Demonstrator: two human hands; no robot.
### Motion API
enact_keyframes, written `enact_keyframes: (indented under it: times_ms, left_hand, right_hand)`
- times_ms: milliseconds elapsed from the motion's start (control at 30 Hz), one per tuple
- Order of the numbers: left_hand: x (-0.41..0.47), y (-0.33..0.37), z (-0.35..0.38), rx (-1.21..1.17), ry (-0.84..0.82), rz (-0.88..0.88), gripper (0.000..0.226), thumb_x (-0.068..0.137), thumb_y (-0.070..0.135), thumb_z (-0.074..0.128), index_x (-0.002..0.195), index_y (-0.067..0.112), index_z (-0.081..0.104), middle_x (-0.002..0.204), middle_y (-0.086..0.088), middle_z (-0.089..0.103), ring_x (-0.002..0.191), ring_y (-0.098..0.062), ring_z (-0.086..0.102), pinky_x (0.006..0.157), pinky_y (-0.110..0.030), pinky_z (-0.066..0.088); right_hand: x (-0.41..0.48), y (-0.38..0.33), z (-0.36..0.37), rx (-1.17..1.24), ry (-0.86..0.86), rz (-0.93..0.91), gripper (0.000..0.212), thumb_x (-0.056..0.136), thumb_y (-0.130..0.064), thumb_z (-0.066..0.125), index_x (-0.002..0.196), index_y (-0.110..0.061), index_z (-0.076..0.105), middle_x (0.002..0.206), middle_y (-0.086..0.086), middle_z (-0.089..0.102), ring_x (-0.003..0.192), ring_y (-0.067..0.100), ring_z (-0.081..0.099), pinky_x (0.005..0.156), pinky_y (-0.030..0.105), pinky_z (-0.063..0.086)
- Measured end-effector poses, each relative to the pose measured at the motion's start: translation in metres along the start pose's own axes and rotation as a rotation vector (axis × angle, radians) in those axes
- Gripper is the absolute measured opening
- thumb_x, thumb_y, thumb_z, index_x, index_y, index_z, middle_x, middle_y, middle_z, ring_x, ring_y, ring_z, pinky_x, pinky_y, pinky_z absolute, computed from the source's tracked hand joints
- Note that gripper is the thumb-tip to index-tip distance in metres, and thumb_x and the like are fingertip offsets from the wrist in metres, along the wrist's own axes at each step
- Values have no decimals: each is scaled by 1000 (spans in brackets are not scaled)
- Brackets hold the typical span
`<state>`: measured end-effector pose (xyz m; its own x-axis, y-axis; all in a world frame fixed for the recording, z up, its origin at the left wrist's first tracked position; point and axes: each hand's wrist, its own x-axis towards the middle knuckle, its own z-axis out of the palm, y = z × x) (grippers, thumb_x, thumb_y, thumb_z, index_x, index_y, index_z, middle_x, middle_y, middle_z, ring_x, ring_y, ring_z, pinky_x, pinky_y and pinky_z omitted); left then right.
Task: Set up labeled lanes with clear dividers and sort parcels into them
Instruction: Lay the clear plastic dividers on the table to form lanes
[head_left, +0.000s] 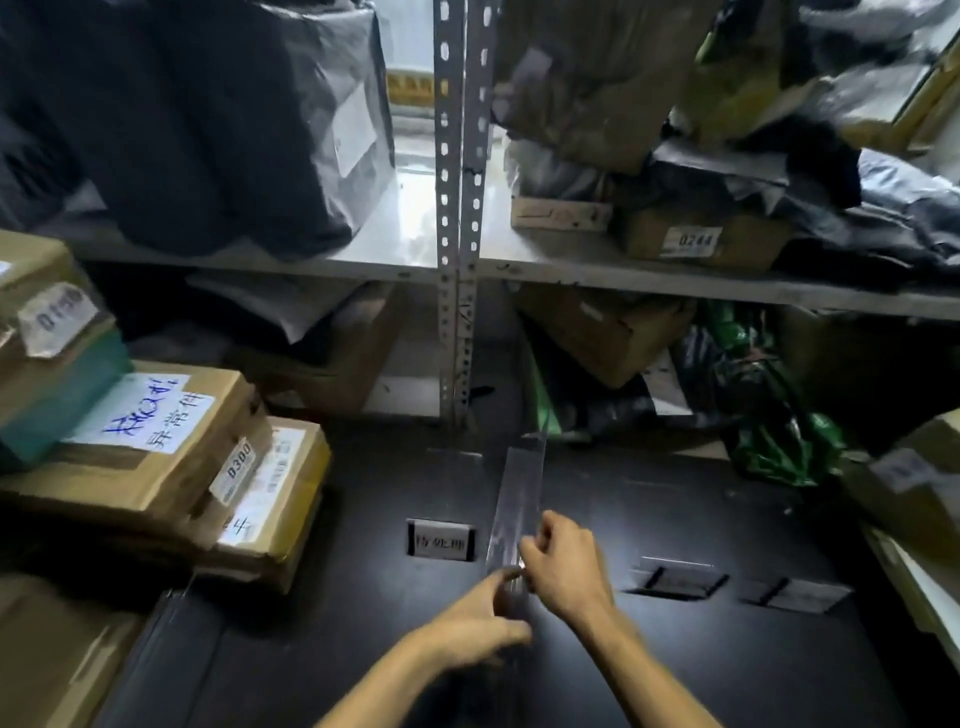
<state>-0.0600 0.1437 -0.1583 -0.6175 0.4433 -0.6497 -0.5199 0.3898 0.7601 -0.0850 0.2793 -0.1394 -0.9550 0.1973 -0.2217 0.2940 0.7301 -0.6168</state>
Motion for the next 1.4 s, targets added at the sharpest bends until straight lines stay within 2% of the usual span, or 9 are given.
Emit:
enact_keyframes:
  times_ms: [300,500,733,833,967,1033,1100,1300,1400]
  left_hand:
    - [18,0,-10,-126,-46,-21,65,60,26,73,116,49,48,91,14,72,74,-5,69,67,-28,56]
    - [19,-1,-10,-108,-32,-35,68,63,28,75,121,48,46,108,6,68,81,-6,70,65,-25,55]
    - [10,5,-5,-48,8,-21,59,72,25,67,125,39,44,102,5,65,74,-1,67,66,-23,52]
    - [7,11,-4,15,107,44,64,79,32,64,137,29,38,109,-5,66,93,-15,66,77,-23,48]
    - [-14,30,-2,-56,240,127,32,100,22,46,132,19,46,107,-6,68,92,-26,66,92,-43,54]
    - [-33,42,-5,-32,326,196,26,103,19,41,127,18,51,113,-5,69,101,-19,66,91,-34,55]
    - [-60,52,-6,-29,380,265,25,105,19,37,123,18,54,108,-2,69,93,-11,67,74,-22,55]
    - [-172,32,-11,50,597,354,25,101,13,40,109,22,63,100,0,69,93,-15,65,78,-32,55]
    - [-227,3,-15,44,674,323,24,99,11,44,102,21,66,94,1,70,81,-10,62,69,-22,50]
  right_hand:
    - [21,-2,3,-20,-18,3,28,78,-23,57,62,-16,35,51,-2,42,49,14,32,43,24,26]
    - [18,-1,1,5,-47,29,25,79,-23,57,64,-17,38,54,-2,47,52,14,35,46,26,29]
    - [12,-4,-2,2,-76,70,25,86,-33,56,70,-20,43,67,-1,59,67,23,52,58,35,40]
    - [4,-10,-8,-96,-8,37,22,91,-43,53,89,-22,48,93,-1,61,86,29,58,69,37,42]
    - [-12,-32,-27,-90,79,-111,32,97,-44,52,113,-17,54,120,3,61,111,27,58,88,38,46]
    - [-22,-49,-37,25,49,-186,28,97,-43,52,110,-19,60,116,0,66,109,21,60,91,36,47]
    - [-40,-66,-46,175,-25,-229,23,97,-42,53,104,-23,64,107,-3,70,103,17,64,90,36,50]
    - [-120,-107,-42,321,-151,-328,21,97,-39,55,101,-22,68,97,-6,70,93,13,65,85,33,51]
    - [-159,-124,-29,261,-233,-362,22,97,-38,54,105,-22,67,96,-7,67,95,14,62,82,30,46]
